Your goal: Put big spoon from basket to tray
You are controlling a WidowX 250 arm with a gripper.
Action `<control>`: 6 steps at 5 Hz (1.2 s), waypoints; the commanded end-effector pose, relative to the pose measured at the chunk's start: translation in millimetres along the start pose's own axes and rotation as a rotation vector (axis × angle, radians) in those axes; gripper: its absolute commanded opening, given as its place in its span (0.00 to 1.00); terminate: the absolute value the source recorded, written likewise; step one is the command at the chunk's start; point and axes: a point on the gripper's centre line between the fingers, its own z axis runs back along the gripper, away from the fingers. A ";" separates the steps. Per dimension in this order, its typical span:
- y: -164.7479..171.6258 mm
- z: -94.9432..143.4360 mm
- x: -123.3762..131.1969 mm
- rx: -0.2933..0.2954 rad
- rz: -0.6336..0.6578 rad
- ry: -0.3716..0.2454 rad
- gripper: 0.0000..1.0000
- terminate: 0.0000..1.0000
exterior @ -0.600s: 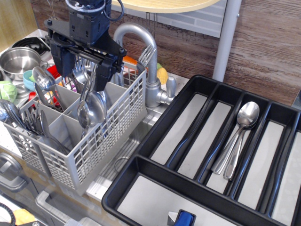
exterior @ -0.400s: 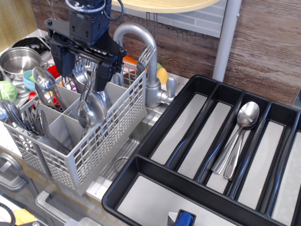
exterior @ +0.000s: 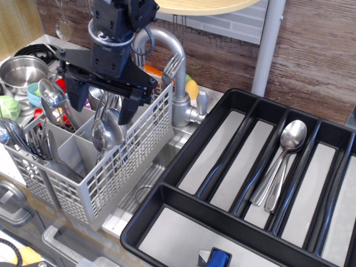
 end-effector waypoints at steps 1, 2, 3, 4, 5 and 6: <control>5.7 -1.8 2.5 0.008 0.053 -0.060 1.00 0.00; 8.8 -12.2 -0.1 0.031 0.040 -0.086 1.00 0.00; 12.7 -22.9 0.2 0.013 0.001 -0.065 1.00 0.00; 16.3 -28.2 4.1 0.005 0.010 -0.057 1.00 0.00; 18.6 -41.6 9.3 -0.039 0.005 -0.050 1.00 0.00; 18.5 -52.9 9.5 -0.060 0.005 -0.069 1.00 0.00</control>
